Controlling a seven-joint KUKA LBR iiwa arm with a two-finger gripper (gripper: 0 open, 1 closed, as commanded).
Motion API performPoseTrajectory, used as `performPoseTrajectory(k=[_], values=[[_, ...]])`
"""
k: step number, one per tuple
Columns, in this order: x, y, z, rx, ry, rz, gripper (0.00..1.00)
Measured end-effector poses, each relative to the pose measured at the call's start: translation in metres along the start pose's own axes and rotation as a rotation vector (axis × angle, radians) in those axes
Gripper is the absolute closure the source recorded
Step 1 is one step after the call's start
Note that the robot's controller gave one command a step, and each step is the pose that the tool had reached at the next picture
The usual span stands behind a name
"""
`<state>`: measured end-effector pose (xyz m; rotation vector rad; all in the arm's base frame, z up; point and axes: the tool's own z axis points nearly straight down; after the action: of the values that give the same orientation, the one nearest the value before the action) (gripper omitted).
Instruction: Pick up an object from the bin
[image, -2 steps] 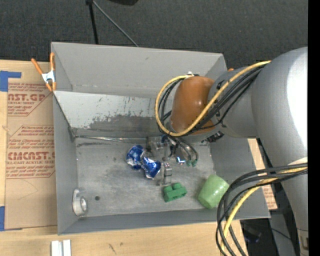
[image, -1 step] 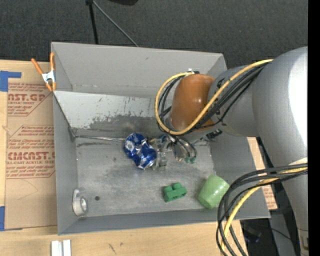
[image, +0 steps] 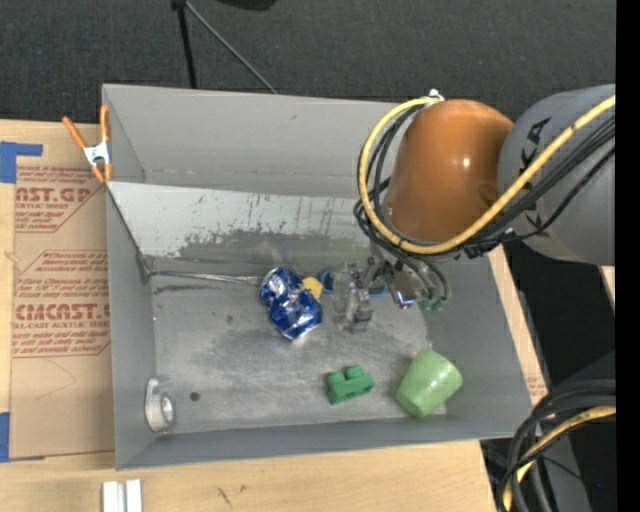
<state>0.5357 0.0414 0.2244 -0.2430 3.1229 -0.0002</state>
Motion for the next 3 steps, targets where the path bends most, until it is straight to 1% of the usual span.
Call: performPoseTrajectory(k=[1,2,3], values=[[0.014,0.004,0.122,-0.002,0.016,0.121,1.00],[0.012,0.003,0.118,-0.001,0.010,0.121,0.00],[0.057,-0.058,0.155,0.000,0.008,-0.002,0.00]])
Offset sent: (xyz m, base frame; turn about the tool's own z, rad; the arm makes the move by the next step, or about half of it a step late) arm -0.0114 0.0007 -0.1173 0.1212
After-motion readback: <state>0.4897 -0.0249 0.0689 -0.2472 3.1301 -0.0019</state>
